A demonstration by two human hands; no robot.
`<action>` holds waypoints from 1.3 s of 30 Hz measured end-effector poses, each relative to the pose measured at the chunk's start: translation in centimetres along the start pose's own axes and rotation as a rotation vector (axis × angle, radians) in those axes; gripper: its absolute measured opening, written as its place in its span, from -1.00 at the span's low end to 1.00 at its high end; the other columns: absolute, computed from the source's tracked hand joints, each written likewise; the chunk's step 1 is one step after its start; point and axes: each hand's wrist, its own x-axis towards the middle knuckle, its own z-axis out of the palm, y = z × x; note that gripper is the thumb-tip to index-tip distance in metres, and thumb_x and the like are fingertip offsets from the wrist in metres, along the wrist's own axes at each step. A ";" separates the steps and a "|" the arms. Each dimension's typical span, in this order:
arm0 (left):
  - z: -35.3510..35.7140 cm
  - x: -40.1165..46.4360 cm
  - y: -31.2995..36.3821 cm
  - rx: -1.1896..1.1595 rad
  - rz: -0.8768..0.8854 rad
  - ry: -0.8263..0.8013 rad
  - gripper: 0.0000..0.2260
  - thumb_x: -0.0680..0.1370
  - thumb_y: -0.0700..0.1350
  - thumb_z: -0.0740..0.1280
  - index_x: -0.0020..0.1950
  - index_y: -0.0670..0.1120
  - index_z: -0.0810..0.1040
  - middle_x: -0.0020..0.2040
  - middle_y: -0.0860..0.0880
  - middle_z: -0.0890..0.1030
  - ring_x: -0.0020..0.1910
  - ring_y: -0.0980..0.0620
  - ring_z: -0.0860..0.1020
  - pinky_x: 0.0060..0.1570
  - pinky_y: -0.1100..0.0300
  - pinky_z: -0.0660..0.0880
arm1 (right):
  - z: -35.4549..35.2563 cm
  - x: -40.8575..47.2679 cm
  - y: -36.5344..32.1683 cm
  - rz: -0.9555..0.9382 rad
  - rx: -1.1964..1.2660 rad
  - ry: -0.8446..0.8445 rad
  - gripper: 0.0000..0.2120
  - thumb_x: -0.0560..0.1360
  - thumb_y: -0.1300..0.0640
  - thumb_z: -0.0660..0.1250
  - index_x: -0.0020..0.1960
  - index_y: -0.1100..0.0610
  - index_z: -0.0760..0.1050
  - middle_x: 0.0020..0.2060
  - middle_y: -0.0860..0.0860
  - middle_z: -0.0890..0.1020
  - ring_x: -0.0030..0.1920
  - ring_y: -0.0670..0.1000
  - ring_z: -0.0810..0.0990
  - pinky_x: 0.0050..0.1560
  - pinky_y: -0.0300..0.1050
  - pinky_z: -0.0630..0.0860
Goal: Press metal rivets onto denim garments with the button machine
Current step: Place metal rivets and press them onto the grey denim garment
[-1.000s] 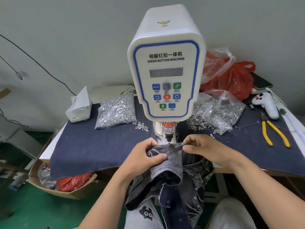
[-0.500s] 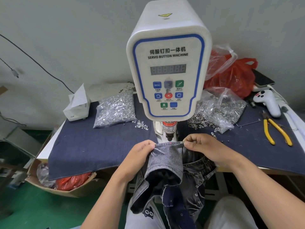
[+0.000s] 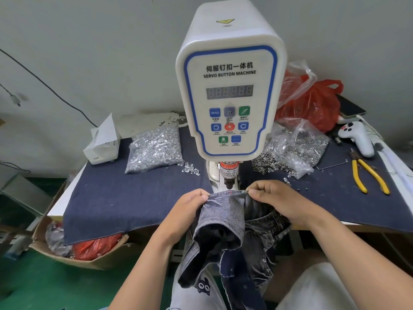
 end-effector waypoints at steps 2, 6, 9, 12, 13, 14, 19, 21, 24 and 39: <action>0.0 0.0 0.1 -0.016 0.000 0.000 -0.81 0.55 0.03 0.27 -0.15 0.01 0.62 -0.18 0.06 0.62 -0.17 0.11 0.53 -0.02 0.09 0.42 | 0.0 0.0 0.0 0.003 -0.005 0.005 -0.79 0.65 0.02 0.34 -0.14 -0.12 0.64 -0.27 -0.25 0.59 -0.16 -0.25 0.53 0.14 -0.19 0.41; 0.0 -0.2 0.1 -0.031 0.015 -0.015 -0.82 0.63 -0.06 0.27 -0.09 -0.07 0.61 -0.19 0.05 0.62 -0.19 0.12 0.52 -0.11 0.20 0.44 | 0.1 -0.1 -0.1 0.008 -0.002 0.007 -0.80 0.65 0.02 0.34 -0.13 -0.09 0.64 -0.24 -0.24 0.59 -0.14 -0.24 0.52 0.13 -0.19 0.39; -0.2 -0.2 0.0 -0.013 0.011 -0.022 -0.77 0.72 -0.17 0.23 -0.07 -0.09 0.60 -0.19 0.05 0.62 -0.21 0.14 0.53 -0.15 0.27 0.45 | 0.1 -0.2 -0.2 0.013 0.004 0.004 -0.78 0.65 0.03 0.33 -0.15 -0.09 0.64 -0.25 -0.25 0.60 -0.15 -0.26 0.53 0.10 -0.22 0.38; -0.2 -0.2 0.1 -0.017 0.009 -0.027 -0.77 0.73 -0.18 0.22 -0.07 -0.08 0.60 -0.20 0.06 0.63 -0.22 0.13 0.53 -0.17 0.30 0.46 | 0.0 -0.2 -0.1 0.022 0.004 0.005 -0.81 0.65 0.02 0.34 -0.10 -0.04 0.65 -0.22 -0.22 0.62 -0.12 -0.26 0.55 0.10 -0.22 0.38; -0.2 -0.2 0.1 -0.025 0.013 -0.029 -0.76 0.72 -0.19 0.22 -0.08 -0.09 0.60 -0.20 0.06 0.62 -0.23 0.14 0.53 -0.17 0.31 0.46 | 0.0 -0.2 -0.1 0.020 0.006 0.007 -0.82 0.65 0.02 0.34 -0.09 -0.03 0.65 -0.22 -0.21 0.62 -0.12 -0.25 0.55 0.09 -0.23 0.39; -0.2 -0.1 0.1 -0.033 0.016 -0.030 -0.76 0.72 -0.20 0.21 -0.08 -0.09 0.60 -0.20 0.05 0.62 -0.23 0.14 0.53 -0.18 0.32 0.47 | 0.0 -0.2 0.0 0.016 0.006 0.007 -0.81 0.65 0.02 0.34 -0.10 -0.04 0.65 -0.23 -0.22 0.62 -0.12 -0.25 0.54 0.09 -0.24 0.39; -0.2 -0.1 0.0 -0.050 0.012 -0.041 -0.76 0.71 -0.16 0.24 -0.11 -0.04 0.61 -0.20 0.06 0.62 -0.23 0.15 0.53 -0.18 0.30 0.46 | 0.0 0.0 0.1 -0.002 0.004 -0.003 -0.77 0.66 0.03 0.33 -0.15 -0.13 0.64 -0.26 -0.24 0.58 -0.17 -0.26 0.52 0.00 -0.38 0.41; -0.2 -0.2 0.1 -0.056 0.008 -0.044 -0.81 0.65 -0.06 0.27 -0.12 -0.01 0.62 -0.20 0.05 0.62 -0.23 0.14 0.53 -0.17 0.29 0.46 | 0.0 0.1 0.0 -0.008 0.005 -0.005 -0.78 0.65 0.03 0.33 -0.14 -0.12 0.64 -0.26 -0.24 0.59 -0.17 -0.26 0.52 -0.03 -0.45 0.41; -0.2 -0.3 0.1 -0.053 0.006 -0.050 -0.82 0.58 0.01 0.28 -0.14 0.03 0.63 -0.19 0.05 0.62 -0.22 0.14 0.53 -0.17 0.29 0.45 | 0.0 0.0 0.0 -0.013 0.003 -0.006 -0.76 0.66 0.04 0.33 -0.15 -0.14 0.64 -0.26 -0.24 0.58 -0.18 -0.25 0.51 -0.03 -0.47 0.40; -0.2 0.0 -0.2 -0.062 0.023 -0.060 -0.81 0.58 0.00 0.28 -0.17 0.06 0.63 -0.17 0.03 0.63 -0.19 0.11 0.53 -0.09 0.15 0.43 | 0.1 -0.4 -0.4 -0.006 -0.002 -0.012 -0.82 0.66 0.09 0.32 -0.11 0.00 0.60 -0.27 -0.22 0.57 -0.19 -0.23 0.50 0.03 -0.26 0.39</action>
